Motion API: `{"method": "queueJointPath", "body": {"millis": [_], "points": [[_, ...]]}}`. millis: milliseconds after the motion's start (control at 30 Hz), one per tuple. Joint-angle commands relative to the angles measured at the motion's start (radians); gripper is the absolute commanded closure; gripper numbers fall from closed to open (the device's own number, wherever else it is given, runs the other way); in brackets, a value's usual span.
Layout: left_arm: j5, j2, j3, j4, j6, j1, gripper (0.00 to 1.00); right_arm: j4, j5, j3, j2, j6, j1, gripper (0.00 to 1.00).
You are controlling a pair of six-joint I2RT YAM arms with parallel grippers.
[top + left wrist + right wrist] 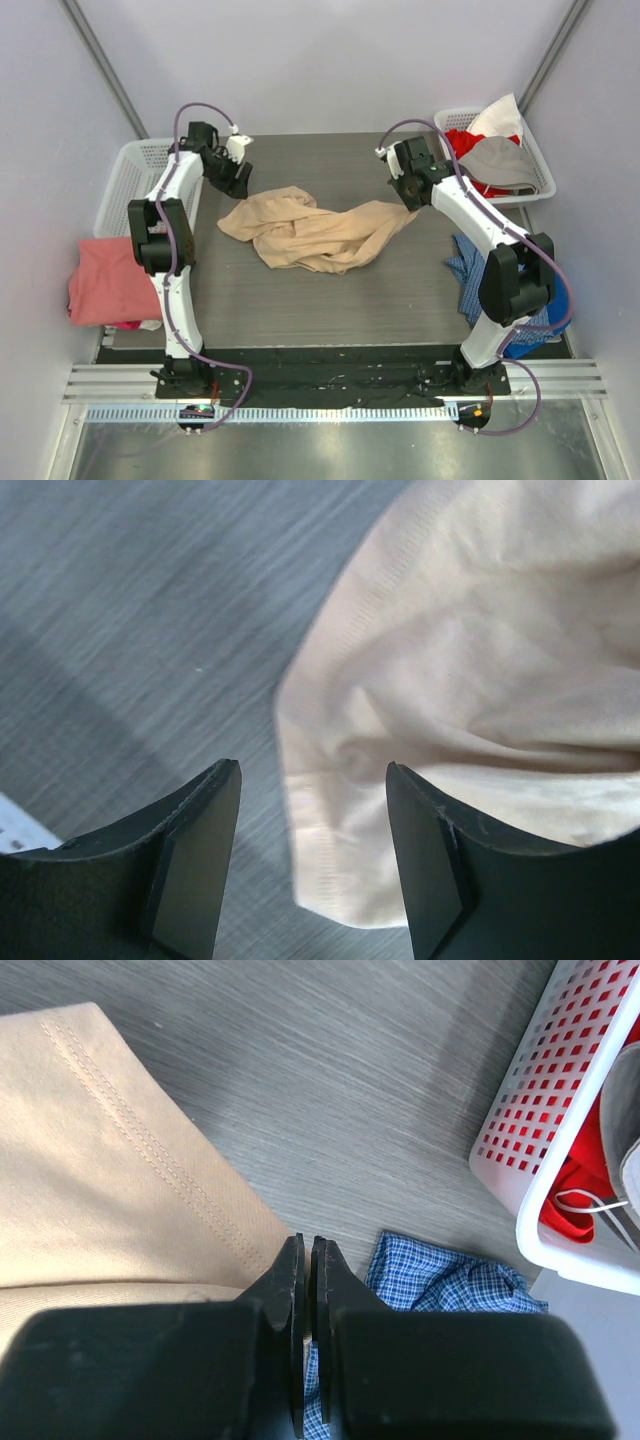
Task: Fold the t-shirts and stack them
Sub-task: Flatten out the tshirt
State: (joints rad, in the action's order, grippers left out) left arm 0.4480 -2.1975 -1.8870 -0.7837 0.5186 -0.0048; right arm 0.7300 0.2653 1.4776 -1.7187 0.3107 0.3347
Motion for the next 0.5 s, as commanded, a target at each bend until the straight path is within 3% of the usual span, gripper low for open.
{"method": "queueJointPath", "body": {"millis": [0,467], "points": [[0.023,-0.041,-0.056,-0.006,-0.015,0.029,0.36,-0.023,0.029,-0.02,0.064,-0.005,0.003,0.99],[0.087,-0.071,-0.049,-0.02,-0.026,0.031,0.36,-0.037,0.029,-0.053,0.062,-0.012,0.003,0.99]]}}
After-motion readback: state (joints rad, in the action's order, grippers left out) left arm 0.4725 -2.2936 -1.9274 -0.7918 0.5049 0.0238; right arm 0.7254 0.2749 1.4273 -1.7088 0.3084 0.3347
